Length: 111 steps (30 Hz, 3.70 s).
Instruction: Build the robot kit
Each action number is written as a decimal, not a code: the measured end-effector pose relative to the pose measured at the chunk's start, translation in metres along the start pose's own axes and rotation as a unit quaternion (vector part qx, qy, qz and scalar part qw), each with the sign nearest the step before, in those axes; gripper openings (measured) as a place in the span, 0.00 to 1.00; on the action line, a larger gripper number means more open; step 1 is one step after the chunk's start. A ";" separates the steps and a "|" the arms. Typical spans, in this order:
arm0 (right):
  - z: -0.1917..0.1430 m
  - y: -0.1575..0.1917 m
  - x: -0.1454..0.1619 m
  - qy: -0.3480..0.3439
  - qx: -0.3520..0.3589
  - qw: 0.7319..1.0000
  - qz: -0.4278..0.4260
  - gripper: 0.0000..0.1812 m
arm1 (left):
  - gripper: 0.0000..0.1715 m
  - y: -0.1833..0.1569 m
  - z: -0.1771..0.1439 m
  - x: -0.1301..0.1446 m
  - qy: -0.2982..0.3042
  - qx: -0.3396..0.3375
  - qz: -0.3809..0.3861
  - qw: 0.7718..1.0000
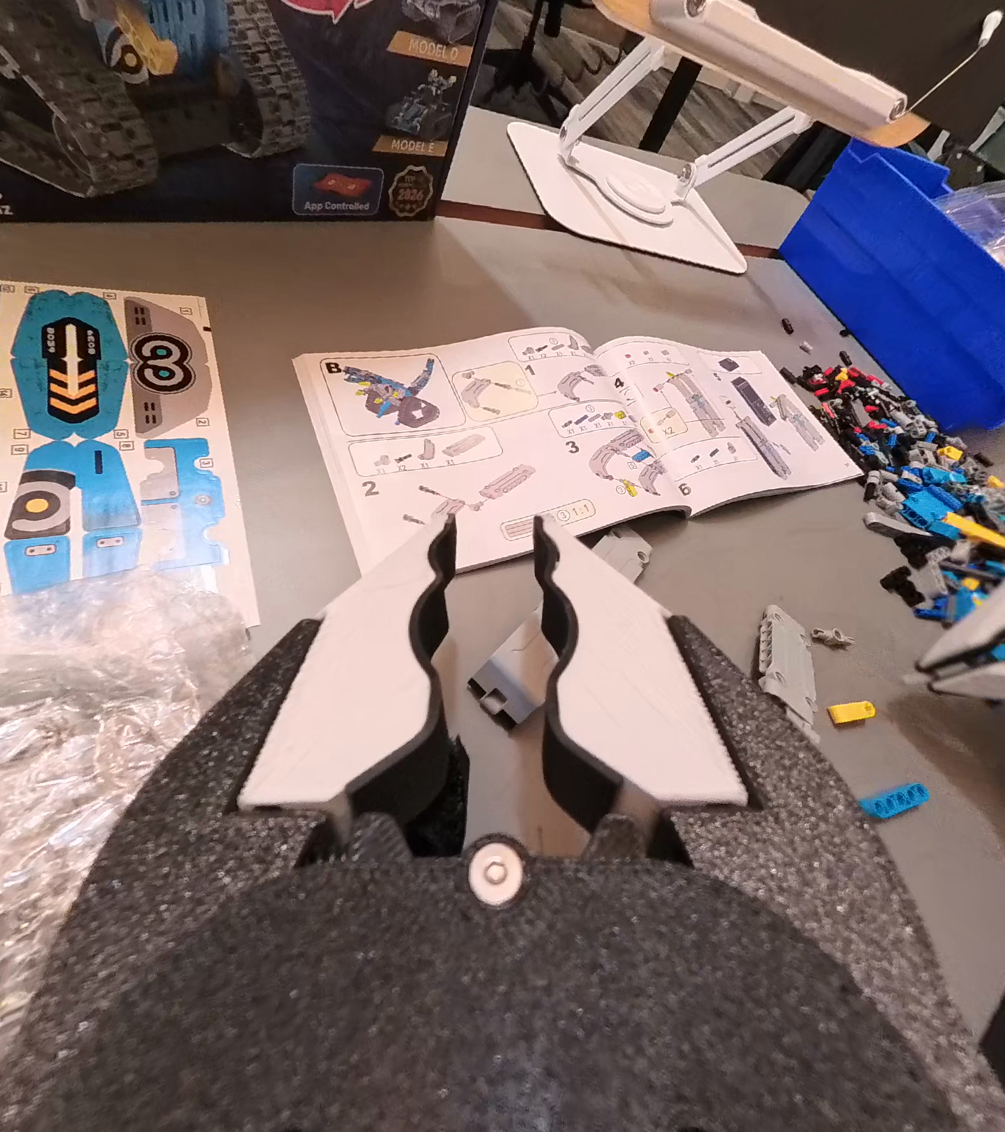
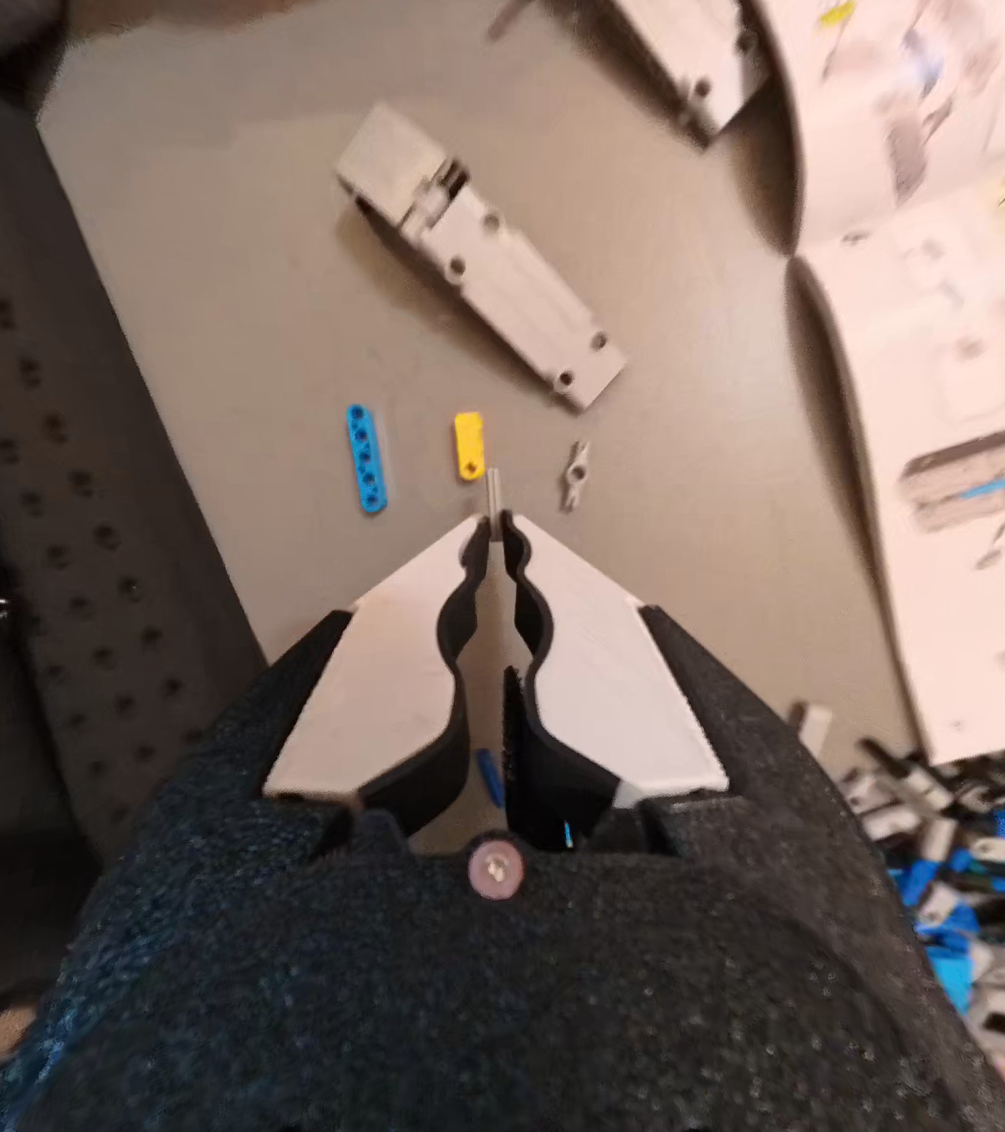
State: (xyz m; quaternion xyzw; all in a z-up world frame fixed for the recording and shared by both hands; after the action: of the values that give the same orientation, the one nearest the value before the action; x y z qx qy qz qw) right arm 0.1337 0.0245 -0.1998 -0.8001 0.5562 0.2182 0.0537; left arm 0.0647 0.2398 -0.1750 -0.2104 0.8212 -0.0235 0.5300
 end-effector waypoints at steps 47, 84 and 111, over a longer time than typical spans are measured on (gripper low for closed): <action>-0.084 -0.107 0.067 -0.239 0.186 0.932 0.202 0.11 | 0.12 -0.013 0.015 -0.004 0.050 -0.126 0.115 0.984; -0.034 -0.025 0.060 -0.107 0.059 0.988 0.089 0.02 | 0.11 -0.023 0.004 -0.026 -0.053 -0.070 0.081 0.993; 0.019 0.011 0.015 -0.090 -0.019 0.995 0.036 0.03 | 0.12 -0.005 -0.001 -0.005 -0.003 -0.100 0.156 0.983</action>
State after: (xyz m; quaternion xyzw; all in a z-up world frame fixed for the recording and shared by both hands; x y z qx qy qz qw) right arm 0.1222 0.0135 -0.2217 -0.7578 0.5730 0.3013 0.0807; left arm 0.0672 0.2370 -0.1685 -0.1321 0.8404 0.1426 0.5059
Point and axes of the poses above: each gripper's, where its closed fingertips meet, z out along the fingers, x out of its underside, y = z × x across the jaws, the point moved 1 cm from there along -z, back along the fingers, and after that the axes turned 5 degrees about z, right-handed, at the moved point
